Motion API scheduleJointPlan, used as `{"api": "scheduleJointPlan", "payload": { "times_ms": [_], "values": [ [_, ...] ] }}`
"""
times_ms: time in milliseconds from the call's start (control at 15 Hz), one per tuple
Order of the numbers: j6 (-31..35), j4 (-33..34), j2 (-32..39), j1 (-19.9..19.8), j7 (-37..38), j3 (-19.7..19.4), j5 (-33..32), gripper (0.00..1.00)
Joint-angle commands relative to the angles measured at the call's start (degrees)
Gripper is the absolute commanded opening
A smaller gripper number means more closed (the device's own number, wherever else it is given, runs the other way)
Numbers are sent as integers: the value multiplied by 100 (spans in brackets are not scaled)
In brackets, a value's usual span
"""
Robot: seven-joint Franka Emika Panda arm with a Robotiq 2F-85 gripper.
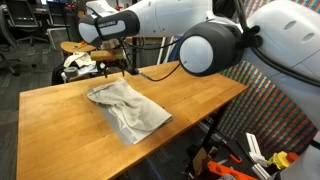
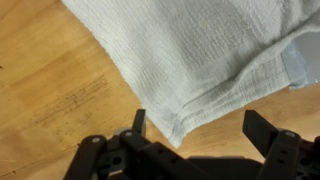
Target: Fold the cloth on the table
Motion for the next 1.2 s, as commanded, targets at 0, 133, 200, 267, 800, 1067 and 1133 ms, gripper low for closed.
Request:
{"api": "scheduleJointPlan", "payload": {
  "times_ms": [0,133,200,267,800,1067,1133],
  "values": [
    [-482,94,111,269,312,-187,-206,100],
    [-603,194,249,332,416,-208,-226,100],
    [-541,255,334,336,564,-217,-190,100],
    [-501,286,393,325,623,-210,-164,100],
    [-493,531,630,153,1203,-238,-126,100],
    [-538,596,685,28,1465,-308,-138,100],
    [-542,609,699,-12,1506,-315,-128,100]
  ]
}}
